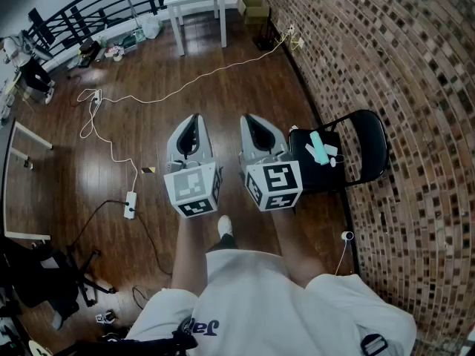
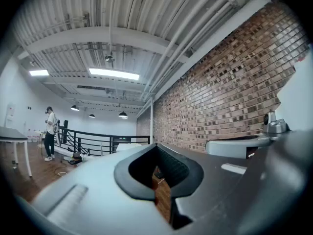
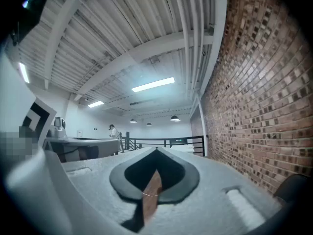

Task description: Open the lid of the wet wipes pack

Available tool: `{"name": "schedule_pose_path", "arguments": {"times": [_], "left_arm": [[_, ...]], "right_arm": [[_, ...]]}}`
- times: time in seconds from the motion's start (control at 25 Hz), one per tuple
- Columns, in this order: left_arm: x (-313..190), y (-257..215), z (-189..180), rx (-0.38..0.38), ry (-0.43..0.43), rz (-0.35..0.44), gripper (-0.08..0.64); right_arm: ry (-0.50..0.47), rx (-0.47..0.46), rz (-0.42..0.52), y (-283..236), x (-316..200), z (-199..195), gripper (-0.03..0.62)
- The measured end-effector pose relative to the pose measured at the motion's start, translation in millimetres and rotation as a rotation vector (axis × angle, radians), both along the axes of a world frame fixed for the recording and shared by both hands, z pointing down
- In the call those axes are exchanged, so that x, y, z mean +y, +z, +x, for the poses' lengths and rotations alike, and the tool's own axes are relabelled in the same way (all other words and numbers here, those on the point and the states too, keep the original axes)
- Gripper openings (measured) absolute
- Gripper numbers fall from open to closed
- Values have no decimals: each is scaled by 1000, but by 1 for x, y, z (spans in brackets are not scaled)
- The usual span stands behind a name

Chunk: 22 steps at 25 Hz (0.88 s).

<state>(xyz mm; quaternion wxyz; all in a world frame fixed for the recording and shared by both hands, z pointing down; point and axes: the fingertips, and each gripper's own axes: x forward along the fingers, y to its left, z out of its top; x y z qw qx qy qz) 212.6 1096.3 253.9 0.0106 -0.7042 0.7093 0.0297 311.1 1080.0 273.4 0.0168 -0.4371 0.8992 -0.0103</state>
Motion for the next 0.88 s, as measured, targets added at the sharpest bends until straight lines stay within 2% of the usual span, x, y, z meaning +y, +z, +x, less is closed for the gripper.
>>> {"name": "schedule_pose_path", "arguments": {"times": [0.32,0.48,0.64,0.88], "left_arm": [[-38,2,-72,19,-1,-13,17],[-55,23,-102,20,-6,-25,17],[-71,31,-101,33,31,-38,17],[-119,36,-105,67,38,-46,17]], "right_arm": [[-11,13,4,1,-40,-76,-12],[28,42,3,10,-63,-93,-12],[67,44,-29,18,-86,-90,-12],[55,49,-37,27,-122,-98,-12]]}}
